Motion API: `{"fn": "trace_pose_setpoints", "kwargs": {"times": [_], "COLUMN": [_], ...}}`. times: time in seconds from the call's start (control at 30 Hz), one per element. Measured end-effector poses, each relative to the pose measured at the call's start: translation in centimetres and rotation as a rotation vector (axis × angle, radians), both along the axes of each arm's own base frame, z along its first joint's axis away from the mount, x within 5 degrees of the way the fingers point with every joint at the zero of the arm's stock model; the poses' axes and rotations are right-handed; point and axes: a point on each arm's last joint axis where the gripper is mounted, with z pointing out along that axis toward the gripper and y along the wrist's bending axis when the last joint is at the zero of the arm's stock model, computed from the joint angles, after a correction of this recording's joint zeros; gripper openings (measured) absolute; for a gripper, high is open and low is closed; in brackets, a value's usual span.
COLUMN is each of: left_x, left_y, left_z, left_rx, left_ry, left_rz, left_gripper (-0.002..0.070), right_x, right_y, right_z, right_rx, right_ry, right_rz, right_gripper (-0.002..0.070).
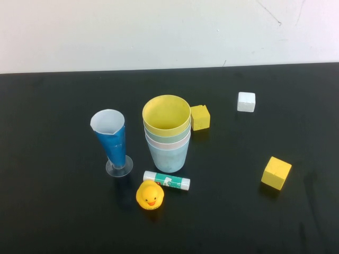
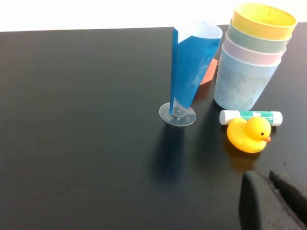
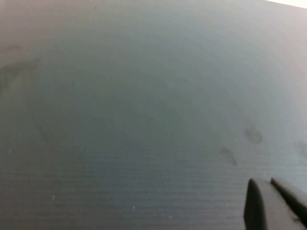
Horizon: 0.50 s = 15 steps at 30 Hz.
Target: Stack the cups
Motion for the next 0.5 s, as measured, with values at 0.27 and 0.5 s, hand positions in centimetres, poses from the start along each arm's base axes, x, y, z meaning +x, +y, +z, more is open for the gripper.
{"fn": "trace_pose_setpoints", "kwargs": {"times": [0.27,0.5], "left_x": [0.0,0.9], "left_y": [0.0,-0.1], "left_z": [0.0,-1.5], "left_rx": [0.000,0.157], "left_ry": [0.000,-0.079], "left_rz": [0.000,0.062], "left_gripper": [0.0001,0.0001], "right_x": [0.0,0.0], "right_y": [0.0,0.0], "right_z": [0.0,0.0], "right_rx": [0.000,0.000], "right_ry": [0.000,0.000], "right_rz": [0.000,0.000], "right_gripper": [-0.0001,-0.0001]}}
